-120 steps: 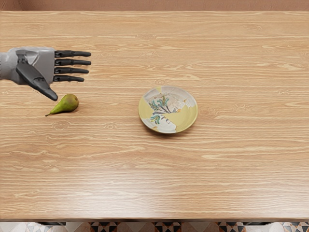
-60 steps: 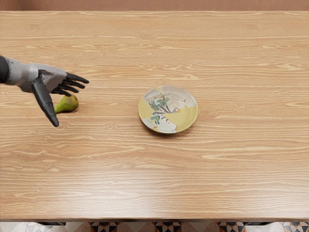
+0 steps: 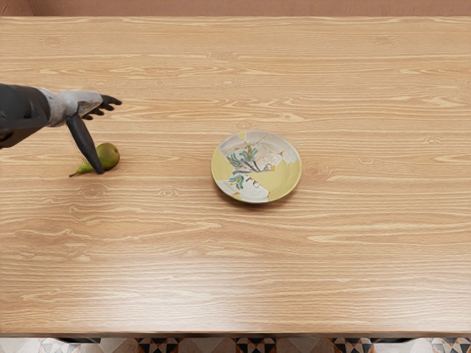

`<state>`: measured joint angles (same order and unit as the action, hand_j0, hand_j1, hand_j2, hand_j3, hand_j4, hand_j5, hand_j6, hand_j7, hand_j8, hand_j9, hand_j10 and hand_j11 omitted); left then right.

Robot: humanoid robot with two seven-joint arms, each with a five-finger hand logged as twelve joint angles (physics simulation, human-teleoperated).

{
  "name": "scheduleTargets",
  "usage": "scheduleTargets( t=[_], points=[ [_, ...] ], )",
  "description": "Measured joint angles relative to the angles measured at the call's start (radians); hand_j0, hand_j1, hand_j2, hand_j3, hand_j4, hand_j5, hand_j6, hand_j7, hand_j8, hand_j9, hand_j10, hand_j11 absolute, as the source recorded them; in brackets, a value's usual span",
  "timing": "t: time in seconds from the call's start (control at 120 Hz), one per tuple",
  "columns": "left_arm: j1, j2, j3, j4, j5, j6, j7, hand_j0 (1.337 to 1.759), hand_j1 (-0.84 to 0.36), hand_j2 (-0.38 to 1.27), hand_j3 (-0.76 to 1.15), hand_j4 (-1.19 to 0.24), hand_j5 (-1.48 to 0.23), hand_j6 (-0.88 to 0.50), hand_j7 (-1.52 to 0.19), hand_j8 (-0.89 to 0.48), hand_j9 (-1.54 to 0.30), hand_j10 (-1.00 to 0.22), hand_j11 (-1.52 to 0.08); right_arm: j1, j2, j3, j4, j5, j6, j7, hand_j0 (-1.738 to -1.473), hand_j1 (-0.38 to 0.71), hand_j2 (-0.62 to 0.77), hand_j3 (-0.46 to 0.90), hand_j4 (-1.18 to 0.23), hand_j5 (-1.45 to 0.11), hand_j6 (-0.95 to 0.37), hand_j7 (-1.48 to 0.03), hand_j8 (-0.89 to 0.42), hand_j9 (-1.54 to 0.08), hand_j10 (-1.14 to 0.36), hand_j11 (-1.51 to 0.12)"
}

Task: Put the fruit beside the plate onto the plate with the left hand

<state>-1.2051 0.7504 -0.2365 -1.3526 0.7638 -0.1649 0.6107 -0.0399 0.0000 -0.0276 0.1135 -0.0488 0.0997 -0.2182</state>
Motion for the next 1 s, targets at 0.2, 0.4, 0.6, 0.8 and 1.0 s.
scheduleTargets(
  t=[0.2,0.4,0.6,0.8,1.0],
  points=[
    [0.036,-0.068,0.031,0.024,0.053,0.080,0.000,1.658,0.29,0.01,0.00,-0.06,-0.07,-0.06,-0.07,-0.06,-0.07,-0.06,-0.07,0.000,0.000,0.000,0.000,0.000,0.000,0.000,-1.658,-0.35,0.00,0.00,0.00,0.00,0.00,0.00,0.00,0.00,0.00,0.00],
    [0.052,-0.086,0.042,0.066,0.121,0.140,0.000,1.658,0.27,0.02,0.00,-0.07,-0.09,-0.08,-0.09,-0.07,-0.09,-0.07,-0.09,0.000,0.000,0.000,0.000,0.000,0.000,0.000,-1.658,-0.35,0.00,0.00,0.00,0.00,0.00,0.00,0.00,0.00,0.00,0.00],
    [0.081,-0.114,0.068,0.094,0.176,0.232,0.000,1.658,0.26,0.02,0.00,-0.08,-0.10,-0.08,-0.10,-0.08,-0.10,-0.08,-0.10,0.000,0.000,0.000,0.000,0.000,0.000,0.000,-1.658,-0.35,0.00,0.00,0.00,0.00,0.00,0.00,0.00,0.00,0.00,0.00],
    [0.084,-0.133,0.084,0.107,0.184,0.259,0.000,1.658,0.24,0.02,0.00,-0.09,-0.12,-0.10,-0.12,-0.10,-0.12,-0.09,-0.12,0.001,0.000,0.000,0.000,0.000,0.000,0.000,-1.658,-0.35,0.00,0.00,0.00,0.00,0.00,0.00,0.00,0.00,0.00,0.00],
    [0.102,-0.153,0.086,0.155,0.181,0.268,0.000,1.658,0.21,0.03,0.00,-0.12,-0.15,-0.12,-0.15,-0.12,-0.15,-0.12,-0.15,0.001,0.000,0.001,-0.001,0.000,0.000,0.000,-1.658,-0.35,0.00,0.00,0.00,0.00,0.00,0.00,0.00,0.00,0.00,0.00]
  ],
)
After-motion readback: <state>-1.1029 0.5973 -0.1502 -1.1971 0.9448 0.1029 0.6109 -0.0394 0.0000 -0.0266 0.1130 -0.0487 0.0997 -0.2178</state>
